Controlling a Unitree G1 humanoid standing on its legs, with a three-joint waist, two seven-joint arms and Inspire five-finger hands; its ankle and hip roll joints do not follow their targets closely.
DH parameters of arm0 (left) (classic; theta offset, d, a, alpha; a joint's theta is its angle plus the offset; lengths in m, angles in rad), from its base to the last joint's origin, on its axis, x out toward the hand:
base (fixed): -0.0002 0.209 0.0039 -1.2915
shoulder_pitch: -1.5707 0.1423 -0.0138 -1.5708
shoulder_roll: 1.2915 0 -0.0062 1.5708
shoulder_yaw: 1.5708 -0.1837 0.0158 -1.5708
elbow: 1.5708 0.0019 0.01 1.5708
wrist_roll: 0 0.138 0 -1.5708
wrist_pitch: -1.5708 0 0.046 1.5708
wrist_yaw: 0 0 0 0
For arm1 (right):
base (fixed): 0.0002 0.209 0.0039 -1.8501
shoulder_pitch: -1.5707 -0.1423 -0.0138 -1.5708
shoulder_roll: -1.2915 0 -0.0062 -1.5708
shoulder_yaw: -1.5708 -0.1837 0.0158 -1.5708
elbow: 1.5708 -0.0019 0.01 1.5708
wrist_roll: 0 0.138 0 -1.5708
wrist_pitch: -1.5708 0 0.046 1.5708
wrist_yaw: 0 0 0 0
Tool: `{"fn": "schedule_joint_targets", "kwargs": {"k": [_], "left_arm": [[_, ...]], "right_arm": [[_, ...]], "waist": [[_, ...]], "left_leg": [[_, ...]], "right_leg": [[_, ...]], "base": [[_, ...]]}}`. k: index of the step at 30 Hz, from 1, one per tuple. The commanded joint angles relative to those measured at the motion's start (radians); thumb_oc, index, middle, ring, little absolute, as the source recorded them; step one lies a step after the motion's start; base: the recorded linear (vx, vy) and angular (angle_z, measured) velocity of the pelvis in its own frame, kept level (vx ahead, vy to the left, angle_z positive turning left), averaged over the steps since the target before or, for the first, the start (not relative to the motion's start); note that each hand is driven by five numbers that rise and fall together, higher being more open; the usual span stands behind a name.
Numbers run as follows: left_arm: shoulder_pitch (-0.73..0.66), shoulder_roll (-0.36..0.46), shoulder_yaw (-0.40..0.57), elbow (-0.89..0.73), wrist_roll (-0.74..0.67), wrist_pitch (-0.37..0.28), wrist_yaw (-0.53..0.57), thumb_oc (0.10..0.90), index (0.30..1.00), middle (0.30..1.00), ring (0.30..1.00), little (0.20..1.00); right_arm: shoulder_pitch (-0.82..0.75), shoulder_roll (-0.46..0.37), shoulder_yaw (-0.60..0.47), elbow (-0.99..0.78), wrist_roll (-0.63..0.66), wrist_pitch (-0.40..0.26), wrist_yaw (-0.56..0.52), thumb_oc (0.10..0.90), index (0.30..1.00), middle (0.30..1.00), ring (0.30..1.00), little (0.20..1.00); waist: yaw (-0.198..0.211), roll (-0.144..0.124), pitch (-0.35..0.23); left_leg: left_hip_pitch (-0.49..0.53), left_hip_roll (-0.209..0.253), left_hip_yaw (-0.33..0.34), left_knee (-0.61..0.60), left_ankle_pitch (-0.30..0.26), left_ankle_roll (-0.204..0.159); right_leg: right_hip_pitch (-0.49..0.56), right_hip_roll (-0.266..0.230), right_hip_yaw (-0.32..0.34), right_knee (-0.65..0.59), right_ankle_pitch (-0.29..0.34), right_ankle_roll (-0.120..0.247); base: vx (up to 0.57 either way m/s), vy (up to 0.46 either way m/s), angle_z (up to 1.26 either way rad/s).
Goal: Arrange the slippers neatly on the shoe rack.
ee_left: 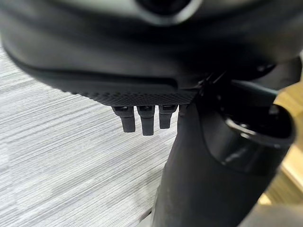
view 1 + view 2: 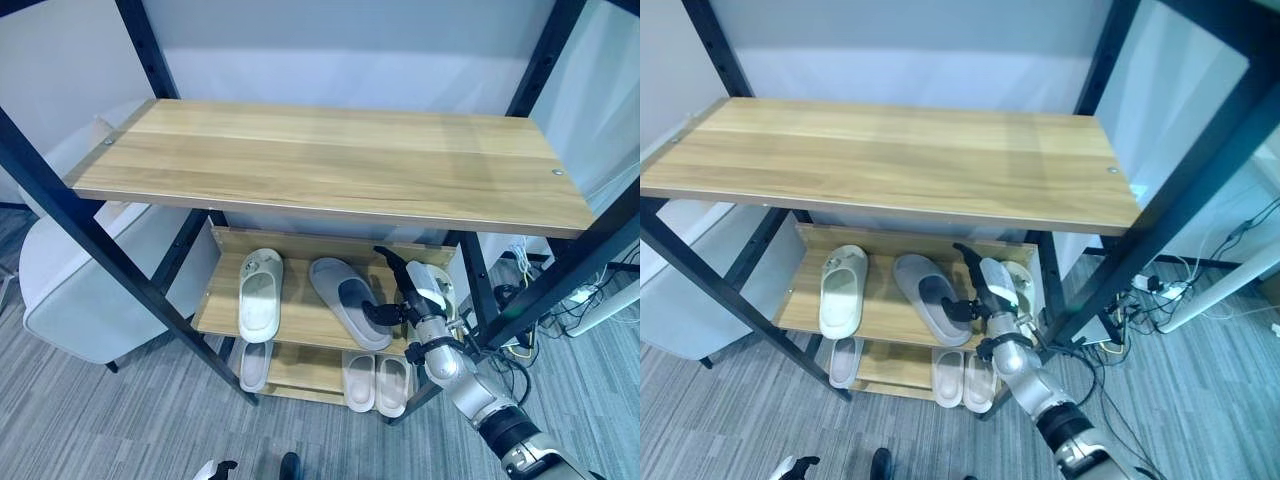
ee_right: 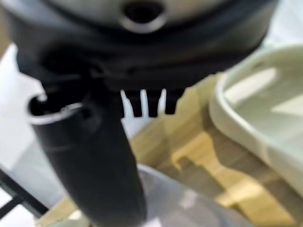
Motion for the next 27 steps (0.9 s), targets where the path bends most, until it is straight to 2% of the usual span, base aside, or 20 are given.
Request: {"fn": "schedule_joint_targets", "kwargs": {"k": [1,6,12,27], "left_arm": [[-0.08,-0.036,-0.047,0.053,-0.018,-0.033,0.02,0.8,0.9,0.9,0.9,0.9],[-0.085,-0.029,-0.048,0.052,-0.039,-0.038,0.029,0.8,0.9,0.9,0.9,0.9],[-0.085,-0.024,-0.046,0.057,-0.049,-0.036,0.036,0.8,0.9,0.9,0.9,0.9],[-0.082,-0.026,-0.038,0.053,-0.053,-0.033,0.06,0.8,0.9,0.9,0.9,0.9]], "right_arm": [[-0.19,0.014,-0.06,0.0,0.044,-0.08,-0.055,0.8,0.9,0.9,0.9,0.9],[-0.227,-0.001,-0.039,0.085,0.077,-0.073,-0.049,0.8,0.9,0.9,0.9,0.9],[-0.265,-0.001,-0.043,0.109,0.116,-0.083,-0.061,0.8,0.9,0.9,0.9,0.9],[-0.271,0.016,-0.054,0.043,0.148,-0.098,-0.07,0.8,0.9,0.9,0.9,0.9]], "waist": [[0.043,-0.038,0.041],[0.061,-0.043,0.05],[0.077,-0.045,0.058],[0.095,-0.054,0.055]], "left_leg": [[0.073,-0.049,0.017,0.008,-0.156,0.013],[0.051,-0.052,0.006,0.008,-0.149,0.01],[0.035,-0.054,-0.004,0.008,-0.143,0.007],[0.054,-0.056,-0.028,0.008,-0.154,0.005]], "right_leg": [[-0.019,-0.036,0.018,0.012,-0.038,0.055],[-0.034,-0.035,0.006,0.012,-0.039,0.053],[-0.048,-0.035,-0.003,0.012,-0.037,0.053],[-0.022,-0.039,-0.028,0.012,-0.048,0.052]], "base": [[0.01,0.003,0.03],[0.01,0.0,0.04],[0.01,0.003,0.07],[0.01,0.002,0.04]]}}
